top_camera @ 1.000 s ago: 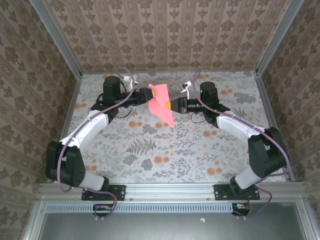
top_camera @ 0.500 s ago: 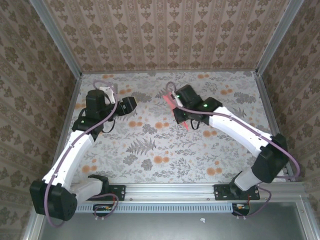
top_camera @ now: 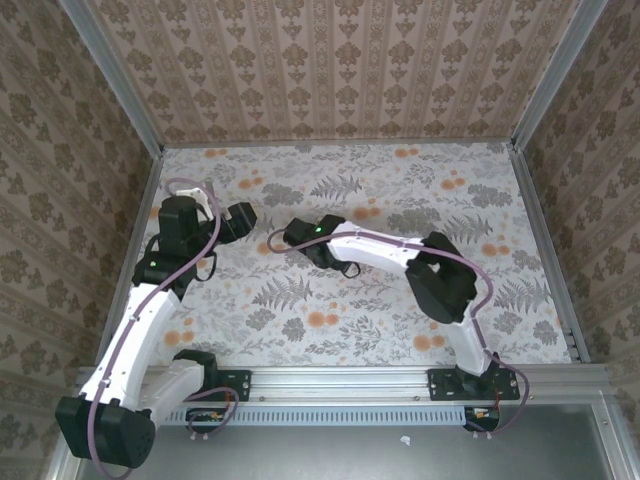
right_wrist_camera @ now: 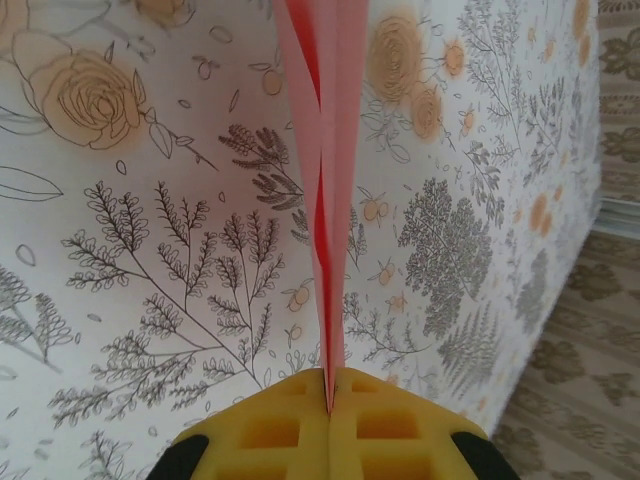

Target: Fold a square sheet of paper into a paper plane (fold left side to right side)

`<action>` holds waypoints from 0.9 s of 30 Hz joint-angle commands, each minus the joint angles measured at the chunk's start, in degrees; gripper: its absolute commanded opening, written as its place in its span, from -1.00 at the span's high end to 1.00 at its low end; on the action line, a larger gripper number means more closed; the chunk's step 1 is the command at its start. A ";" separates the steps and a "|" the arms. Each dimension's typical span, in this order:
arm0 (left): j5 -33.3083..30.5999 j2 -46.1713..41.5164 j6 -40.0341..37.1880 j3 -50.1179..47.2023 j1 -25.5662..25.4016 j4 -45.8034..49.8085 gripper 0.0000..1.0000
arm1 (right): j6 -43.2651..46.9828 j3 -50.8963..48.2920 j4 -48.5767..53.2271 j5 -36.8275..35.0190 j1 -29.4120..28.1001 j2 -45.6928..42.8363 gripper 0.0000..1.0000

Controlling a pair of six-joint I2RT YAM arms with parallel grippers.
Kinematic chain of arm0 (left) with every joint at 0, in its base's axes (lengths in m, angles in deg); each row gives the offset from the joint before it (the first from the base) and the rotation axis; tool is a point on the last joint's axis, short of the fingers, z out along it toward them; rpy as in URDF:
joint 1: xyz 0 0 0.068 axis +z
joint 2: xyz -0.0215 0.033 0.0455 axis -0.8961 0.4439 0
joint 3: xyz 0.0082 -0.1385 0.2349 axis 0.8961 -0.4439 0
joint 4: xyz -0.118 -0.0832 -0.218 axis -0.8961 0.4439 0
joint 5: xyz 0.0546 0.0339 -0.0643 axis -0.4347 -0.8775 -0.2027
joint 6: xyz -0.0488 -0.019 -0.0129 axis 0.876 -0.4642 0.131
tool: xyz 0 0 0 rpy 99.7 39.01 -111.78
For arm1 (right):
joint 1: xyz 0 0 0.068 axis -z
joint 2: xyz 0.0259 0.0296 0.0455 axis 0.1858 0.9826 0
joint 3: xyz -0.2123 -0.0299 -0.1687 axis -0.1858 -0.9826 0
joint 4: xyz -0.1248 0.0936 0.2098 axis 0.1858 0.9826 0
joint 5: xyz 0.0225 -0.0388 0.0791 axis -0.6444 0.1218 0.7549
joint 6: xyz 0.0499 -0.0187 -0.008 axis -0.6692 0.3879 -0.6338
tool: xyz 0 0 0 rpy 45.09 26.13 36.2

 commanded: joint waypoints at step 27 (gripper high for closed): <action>16.03 15.47 8.48 -2.98 -0.62 -8.79 -0.64 | -8.95 -12.25 -2.41 32.38 2.68 -18.97 -0.45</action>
